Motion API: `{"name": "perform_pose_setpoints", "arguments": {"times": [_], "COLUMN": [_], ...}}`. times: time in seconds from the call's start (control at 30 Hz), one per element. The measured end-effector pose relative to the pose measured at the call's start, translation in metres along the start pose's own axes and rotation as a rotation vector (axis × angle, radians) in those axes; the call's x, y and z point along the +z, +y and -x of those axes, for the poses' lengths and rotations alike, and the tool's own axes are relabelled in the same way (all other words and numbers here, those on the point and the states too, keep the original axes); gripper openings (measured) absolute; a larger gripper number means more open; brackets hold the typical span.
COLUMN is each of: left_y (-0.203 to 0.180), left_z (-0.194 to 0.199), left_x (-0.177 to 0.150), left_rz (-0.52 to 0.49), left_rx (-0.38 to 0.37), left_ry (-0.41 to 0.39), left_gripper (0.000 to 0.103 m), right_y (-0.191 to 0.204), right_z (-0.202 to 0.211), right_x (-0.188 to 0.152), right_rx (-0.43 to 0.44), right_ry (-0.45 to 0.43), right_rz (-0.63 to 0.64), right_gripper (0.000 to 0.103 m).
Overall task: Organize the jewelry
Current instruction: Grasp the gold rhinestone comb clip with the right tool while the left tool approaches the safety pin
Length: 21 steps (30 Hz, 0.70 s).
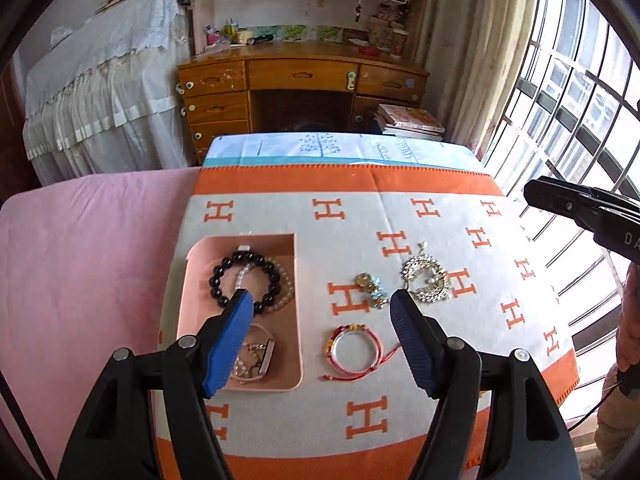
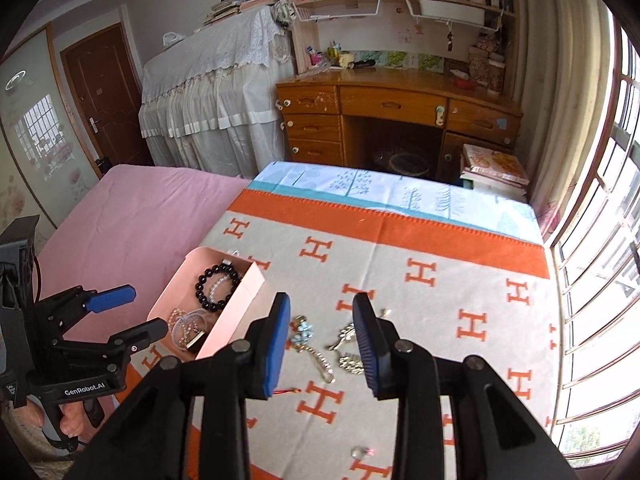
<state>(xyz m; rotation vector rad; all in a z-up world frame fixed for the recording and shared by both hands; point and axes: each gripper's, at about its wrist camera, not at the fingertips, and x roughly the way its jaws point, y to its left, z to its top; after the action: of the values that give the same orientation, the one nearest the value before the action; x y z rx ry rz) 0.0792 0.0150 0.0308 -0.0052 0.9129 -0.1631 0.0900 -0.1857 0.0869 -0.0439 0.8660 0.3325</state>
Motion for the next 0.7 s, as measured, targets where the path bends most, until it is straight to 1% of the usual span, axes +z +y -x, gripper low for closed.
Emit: {"name": "perform_pose_setpoints", "arguments": {"times": [0.07, 0.17, 0.3, 0.4, 0.5, 0.57, 0.63, 0.7], "left_y": [-0.015, -0.033, -0.051, -0.059, -0.061, -0.062, -0.061, -0.06], "left_z": [-0.001, -0.008, -0.032, -0.063, -0.098, -0.122, -0.139, -0.153], "left_x": [0.015, 0.035, 0.053, 0.056, 0.05, 0.045, 0.037, 0.033], "left_rz": [-0.021, -0.029, -0.015, 0.01, 0.028, 0.039, 0.053, 0.066], "left_rx": [-0.009, -0.025, -0.048, -0.041, -0.027, -0.009, 0.005, 0.014], "left_ry": [-0.004, 0.004, 0.052, 0.113, 0.183, 0.233, 0.272, 0.306], "left_gripper": [0.069, 0.069, 0.07, 0.069, 0.069, 0.069, 0.067, 0.061], "right_y": [-0.012, -0.031, -0.052, -0.063, -0.072, -0.076, -0.077, -0.076], "right_z": [0.014, 0.027, 0.022, -0.002, -0.035, -0.059, -0.081, -0.102], "right_x": [0.008, 0.018, 0.026, 0.024, 0.013, 0.003, -0.007, -0.016], "right_rx": [-0.024, -0.037, -0.065, -0.057, -0.035, -0.005, 0.017, 0.03], "right_ry": [-0.028, -0.046, -0.027, 0.036, 0.113, 0.169, 0.216, 0.256], "right_rz": [-0.001, -0.009, -0.005, -0.006, -0.014, -0.024, -0.03, -0.025], "right_gripper": [0.033, 0.033, 0.033, 0.033, 0.033, 0.033, 0.033, 0.033]}}
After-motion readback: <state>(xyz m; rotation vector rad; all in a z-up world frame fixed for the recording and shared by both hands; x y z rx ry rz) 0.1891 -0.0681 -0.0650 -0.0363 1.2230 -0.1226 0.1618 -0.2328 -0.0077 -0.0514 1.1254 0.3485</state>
